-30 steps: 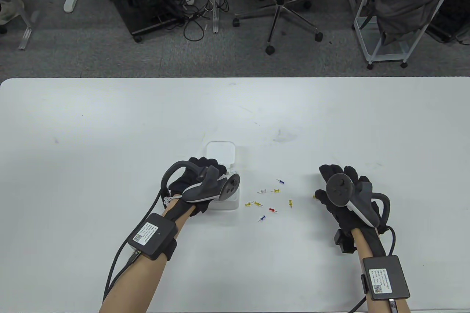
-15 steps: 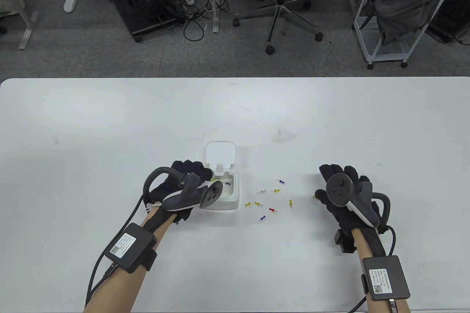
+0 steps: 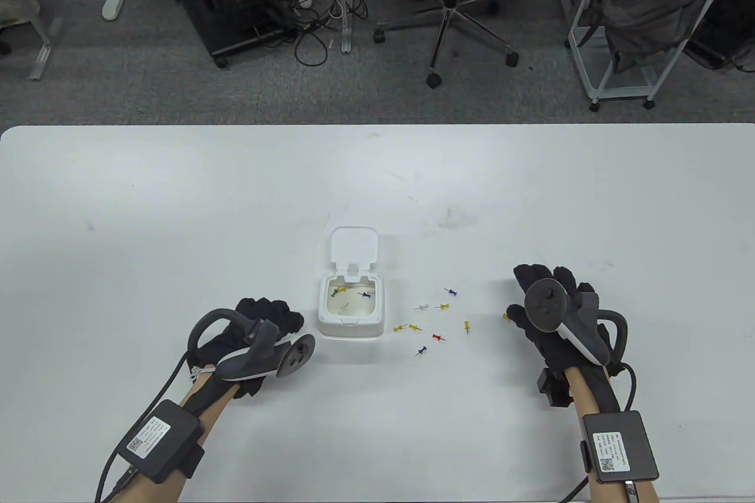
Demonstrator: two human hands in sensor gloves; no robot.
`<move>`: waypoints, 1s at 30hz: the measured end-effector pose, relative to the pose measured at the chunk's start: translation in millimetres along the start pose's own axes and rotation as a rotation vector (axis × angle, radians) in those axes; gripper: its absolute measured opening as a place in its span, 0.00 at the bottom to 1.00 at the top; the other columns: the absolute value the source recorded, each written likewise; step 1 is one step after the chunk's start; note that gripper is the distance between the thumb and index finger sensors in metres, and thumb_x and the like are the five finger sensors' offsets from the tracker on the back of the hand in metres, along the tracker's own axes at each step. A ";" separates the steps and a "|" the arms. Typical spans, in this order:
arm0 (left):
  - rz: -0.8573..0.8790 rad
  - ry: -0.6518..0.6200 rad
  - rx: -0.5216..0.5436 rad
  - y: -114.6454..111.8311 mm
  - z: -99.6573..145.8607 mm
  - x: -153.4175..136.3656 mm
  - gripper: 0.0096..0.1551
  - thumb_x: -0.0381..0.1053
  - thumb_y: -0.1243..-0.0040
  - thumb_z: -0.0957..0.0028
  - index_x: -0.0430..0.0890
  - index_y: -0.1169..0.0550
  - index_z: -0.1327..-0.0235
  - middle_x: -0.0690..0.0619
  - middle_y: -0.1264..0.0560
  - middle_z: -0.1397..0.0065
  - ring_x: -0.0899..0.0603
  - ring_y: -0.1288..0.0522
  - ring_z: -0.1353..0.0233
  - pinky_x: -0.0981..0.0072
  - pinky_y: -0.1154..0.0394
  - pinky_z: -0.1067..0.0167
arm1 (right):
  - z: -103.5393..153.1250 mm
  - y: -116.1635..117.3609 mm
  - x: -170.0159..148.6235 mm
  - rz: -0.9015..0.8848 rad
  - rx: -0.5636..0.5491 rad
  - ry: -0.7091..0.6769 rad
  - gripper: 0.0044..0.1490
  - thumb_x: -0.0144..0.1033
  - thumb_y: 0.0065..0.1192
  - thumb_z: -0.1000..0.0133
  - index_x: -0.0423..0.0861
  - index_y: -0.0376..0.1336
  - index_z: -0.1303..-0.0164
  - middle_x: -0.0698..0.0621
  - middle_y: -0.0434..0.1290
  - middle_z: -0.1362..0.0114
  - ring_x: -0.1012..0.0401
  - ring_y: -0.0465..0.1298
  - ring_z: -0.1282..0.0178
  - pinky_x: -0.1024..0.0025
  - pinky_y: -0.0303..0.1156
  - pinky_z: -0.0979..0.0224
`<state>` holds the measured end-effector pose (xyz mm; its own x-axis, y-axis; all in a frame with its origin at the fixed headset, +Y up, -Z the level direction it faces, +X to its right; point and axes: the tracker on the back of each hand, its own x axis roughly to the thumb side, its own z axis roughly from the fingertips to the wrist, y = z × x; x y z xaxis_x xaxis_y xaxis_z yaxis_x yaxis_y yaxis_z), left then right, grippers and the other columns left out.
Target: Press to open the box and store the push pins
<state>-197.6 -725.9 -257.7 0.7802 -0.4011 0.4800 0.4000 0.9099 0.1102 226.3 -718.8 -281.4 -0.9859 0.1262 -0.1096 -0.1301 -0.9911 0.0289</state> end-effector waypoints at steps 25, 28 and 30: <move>-0.004 -0.025 -0.022 -31.0 5.5 8.8 0.22 0.60 0.41 0.50 0.59 0.22 0.43 0.61 0.20 0.36 0.51 0.17 0.42 0.48 0.22 0.29 | 0.2 -0.1 0.0 0.002 0.000 0.000 0.45 0.57 0.57 0.53 0.60 0.50 0.24 0.55 0.59 0.12 0.43 0.57 0.12 0.33 0.52 0.17; -0.009 -0.028 -0.026 -31.1 5.2 8.9 0.22 0.60 0.42 0.50 0.59 0.22 0.43 0.61 0.20 0.36 0.50 0.17 0.42 0.48 0.22 0.29 | 0.2 -0.1 -0.2 0.000 0.000 0.000 0.45 0.56 0.57 0.53 0.60 0.50 0.24 0.55 0.59 0.12 0.43 0.57 0.12 0.33 0.51 0.17; 0.001 -0.026 -0.034 -30.3 4.2 7.9 0.22 0.60 0.42 0.50 0.59 0.22 0.43 0.60 0.20 0.36 0.50 0.17 0.42 0.48 0.22 0.29 | 0.2 0.1 0.1 0.001 0.001 0.000 0.45 0.57 0.57 0.53 0.60 0.50 0.24 0.55 0.59 0.12 0.44 0.57 0.12 0.33 0.52 0.17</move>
<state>-205.6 -756.2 -253.6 0.7682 -0.3965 0.5026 0.4154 0.9061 0.0800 226.2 -718.8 -281.2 -0.9861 0.1251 -0.1094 -0.1291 -0.9912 0.0299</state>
